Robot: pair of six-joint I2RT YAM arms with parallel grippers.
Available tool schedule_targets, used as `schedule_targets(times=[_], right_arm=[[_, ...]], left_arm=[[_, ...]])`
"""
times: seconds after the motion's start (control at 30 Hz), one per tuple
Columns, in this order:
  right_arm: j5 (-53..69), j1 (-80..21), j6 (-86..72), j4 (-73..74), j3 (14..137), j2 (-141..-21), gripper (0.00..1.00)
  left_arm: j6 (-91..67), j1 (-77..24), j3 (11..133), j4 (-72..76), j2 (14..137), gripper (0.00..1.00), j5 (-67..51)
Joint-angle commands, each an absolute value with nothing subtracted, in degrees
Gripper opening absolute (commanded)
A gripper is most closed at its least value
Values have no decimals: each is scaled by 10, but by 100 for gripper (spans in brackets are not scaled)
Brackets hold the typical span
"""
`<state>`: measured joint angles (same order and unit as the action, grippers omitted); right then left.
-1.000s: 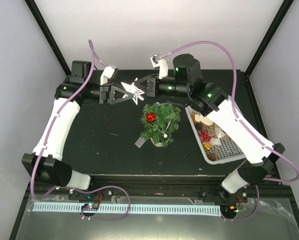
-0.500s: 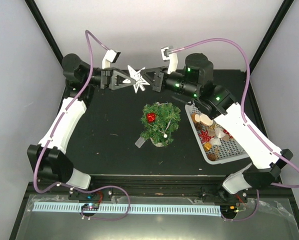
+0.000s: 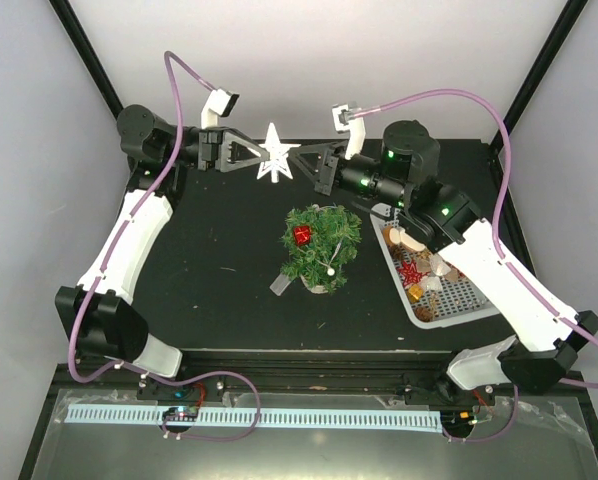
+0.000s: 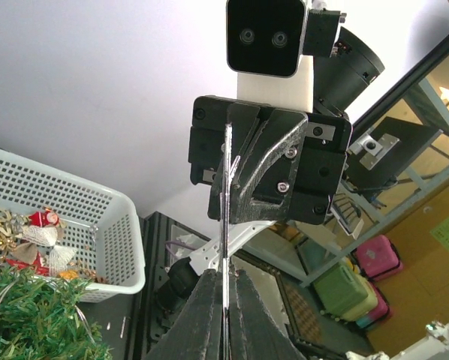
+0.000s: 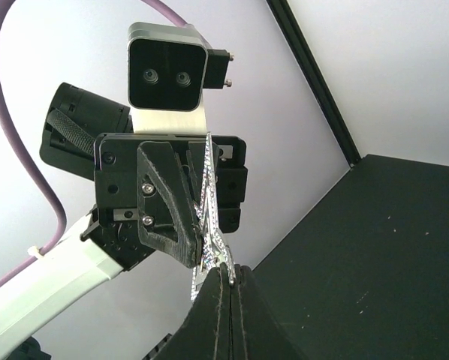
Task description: Decorate the small christmas tree
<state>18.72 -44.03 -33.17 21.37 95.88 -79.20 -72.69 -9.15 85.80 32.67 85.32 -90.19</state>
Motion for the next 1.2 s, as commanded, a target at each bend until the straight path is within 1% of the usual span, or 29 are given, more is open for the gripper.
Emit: schedule_targets(times=[0.0,0.03,0.07,0.1,0.13,0.17,0.2,0.23,0.27,0.33,0.47,0.53,0.7,0.77,0.83,0.9,0.97,1.17], right_arm=[[220,-449,-326,333,937,-788,1],[218,-448,-325,337,941,-789,1],[214,-448,-322,343,945,-790,5],[211,-448,-318,350,952,-791,12],[204,-449,-315,357,958,-792,21],[195,-448,-313,366,967,-792,34],[182,-448,-311,372,974,-791,45],[169,-448,-309,377,981,-788,53],[155,-448,-306,385,988,-785,58],[126,-446,-301,402,1004,-780,65],[81,-427,-306,433,1019,-762,67],[64,-416,-308,442,1018,-754,67],[27,-409,-294,488,1040,-762,67],[18,-409,-294,492,1037,-761,67],[12,-409,-295,491,1029,-759,67],[13,-408,-293,489,1025,-761,67],[15,-409,-290,487,1024,-765,67],[22,-409,-280,486,1033,-787,67]], left_arm=[[-738,-72,896,370,846,2,-1009],[-740,-73,894,377,845,2,-1009],[-742,-72,893,384,843,2,-1009],[-743,-72,891,394,844,2,-1009],[-748,-72,888,408,846,2,-1009],[-761,-72,884,435,849,2,-1009],[-777,-72,881,463,854,2,-1009],[-797,-72,879,495,860,2,-1008],[-815,-73,877,524,868,2,-1009],[-865,-72,880,598,889,2,-1009],[-914,-72,928,663,937,2,-1010],[-916,-73,977,657,968,1,-1010],[-856,-74,1133,549,1025,2,-1010],[-860,-75,1187,558,1030,2,-1009],[-885,-75,1224,606,1024,2,-1010],[-908,-74,1249,659,1011,2,-1010],[-898,-73,1250,666,992,2,-1009],[-770,-64,1259,581,948,2,-1002]])
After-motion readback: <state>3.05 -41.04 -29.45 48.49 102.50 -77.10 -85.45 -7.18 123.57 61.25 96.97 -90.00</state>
